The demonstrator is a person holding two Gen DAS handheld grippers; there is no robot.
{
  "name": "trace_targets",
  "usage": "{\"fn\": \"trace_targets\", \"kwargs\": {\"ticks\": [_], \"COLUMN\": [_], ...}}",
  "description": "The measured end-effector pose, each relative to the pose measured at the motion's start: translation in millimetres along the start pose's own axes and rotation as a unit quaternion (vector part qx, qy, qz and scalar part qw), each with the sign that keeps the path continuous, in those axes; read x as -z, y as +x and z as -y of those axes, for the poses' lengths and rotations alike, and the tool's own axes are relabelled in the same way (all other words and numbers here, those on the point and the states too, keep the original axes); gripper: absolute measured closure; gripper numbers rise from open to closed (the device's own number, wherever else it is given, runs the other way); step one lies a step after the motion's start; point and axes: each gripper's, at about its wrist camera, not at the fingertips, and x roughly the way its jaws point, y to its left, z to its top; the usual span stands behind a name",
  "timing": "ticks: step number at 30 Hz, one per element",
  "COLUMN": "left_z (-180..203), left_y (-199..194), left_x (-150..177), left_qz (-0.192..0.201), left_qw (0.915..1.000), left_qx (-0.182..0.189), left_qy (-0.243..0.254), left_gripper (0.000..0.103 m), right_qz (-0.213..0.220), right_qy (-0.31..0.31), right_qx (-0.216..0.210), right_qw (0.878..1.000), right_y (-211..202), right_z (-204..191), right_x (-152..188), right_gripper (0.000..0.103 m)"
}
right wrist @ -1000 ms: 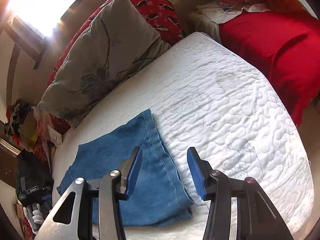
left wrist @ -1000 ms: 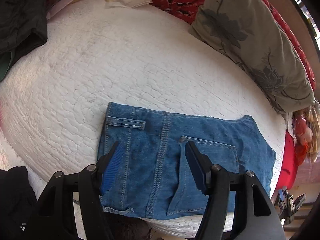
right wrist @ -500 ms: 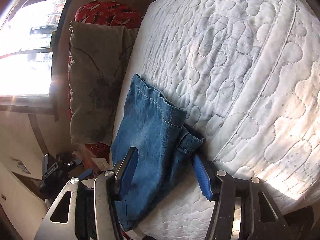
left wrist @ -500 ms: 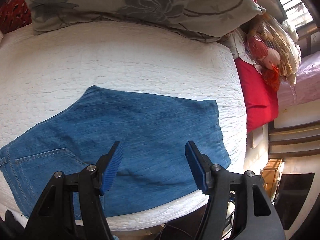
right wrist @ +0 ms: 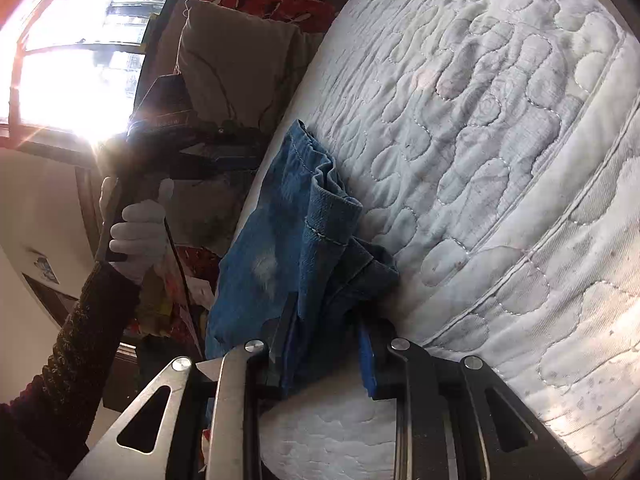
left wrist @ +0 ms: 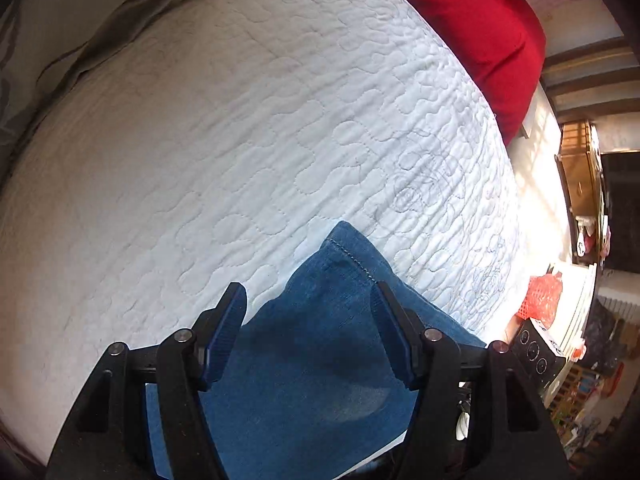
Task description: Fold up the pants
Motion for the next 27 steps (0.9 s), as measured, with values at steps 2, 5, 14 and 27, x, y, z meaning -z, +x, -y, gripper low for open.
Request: {"fn": "trace_targets", "kwargs": {"ticks": [2,5,14,27], "left_z": [6.6,15.1,55.7,30.2], "left_y": [10.9,29.1,47.2,16.8], "left_x": [-7.6,-16.9,16.0,63.7], "left_qz": [-0.022,-0.051,-0.081,0.018], "left_qw": [0.9992,0.9955,0.9771,0.9934], "left_qx": [0.009,-0.011,-0.027,-0.025], "left_qy": [0.032,0.079,0.195,0.111], "left_gripper": [0.04,0.04,0.033,0.075], "right_qz": [0.001,-0.001,0.019,0.025], "right_qy": [0.0,0.002,-0.004,0.001], "right_qx": [-0.006,-0.014,0.014,0.03], "right_qw": [1.0,1.0,1.0,0.999], "right_y": [1.1,-2.2,-4.6,-1.1], "right_z": [0.2,5.8,-6.4,-3.7], "right_x": [1.2,6.6,-3.2,-10.3], "right_gripper": [0.079,0.079,0.076,0.093]}}
